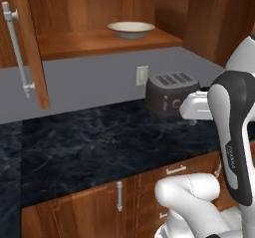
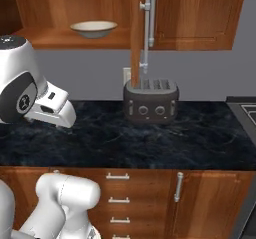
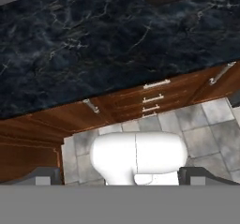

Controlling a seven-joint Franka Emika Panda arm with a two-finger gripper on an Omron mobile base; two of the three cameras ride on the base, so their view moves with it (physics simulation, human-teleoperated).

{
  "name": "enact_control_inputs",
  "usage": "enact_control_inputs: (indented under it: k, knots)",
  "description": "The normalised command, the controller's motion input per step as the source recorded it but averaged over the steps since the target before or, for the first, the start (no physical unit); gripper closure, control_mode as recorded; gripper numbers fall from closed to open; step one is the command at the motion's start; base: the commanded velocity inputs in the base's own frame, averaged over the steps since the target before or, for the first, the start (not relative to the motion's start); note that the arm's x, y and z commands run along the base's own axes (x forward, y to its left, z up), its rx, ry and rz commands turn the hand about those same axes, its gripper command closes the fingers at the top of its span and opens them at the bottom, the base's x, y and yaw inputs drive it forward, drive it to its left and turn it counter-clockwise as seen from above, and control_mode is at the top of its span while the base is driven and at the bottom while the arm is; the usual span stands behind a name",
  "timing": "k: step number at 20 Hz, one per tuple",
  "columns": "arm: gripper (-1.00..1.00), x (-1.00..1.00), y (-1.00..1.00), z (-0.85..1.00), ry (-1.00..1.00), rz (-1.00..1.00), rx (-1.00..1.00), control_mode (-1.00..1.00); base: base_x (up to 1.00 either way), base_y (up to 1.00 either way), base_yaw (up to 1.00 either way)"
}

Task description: Move the bowls from the cabinet to the plates on the dining table.

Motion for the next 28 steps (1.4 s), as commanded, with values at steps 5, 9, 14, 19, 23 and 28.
enact_control_inputs:
  k: [5, 9, 14, 19, 23, 28]
  knots:
    - [-1.0, 0.0, 0.0, 0.0, 0.0, 0.0, 0.0, 1.0, 1.0, 0.07, 0.14]
    - [-1.0, 0.0, 0.0, 0.0, 0.0, 0.0, 0.0, 1.0, 0.64, 0.0, 0.13]
    - [-1.0, 0.0, 0.0, 0.0, 0.0, 0.0, 0.0, 1.0, 0.0, 0.0, 0.0]
    - [-1.0, 0.0, 0.0, 0.0, 0.0, 0.0, 0.0, 1.0, 0.0, 0.0, 0.0]
    - [-1.0, 0.0, 0.0, 0.0, 0.0, 0.0, 0.0, 1.0, 0.0, 0.0, 0.0]
    - [-1.0, 0.0, 0.02, 0.0, -0.01, 0.0, 0.0, -1.0, 0.0, 0.0, 0.0]
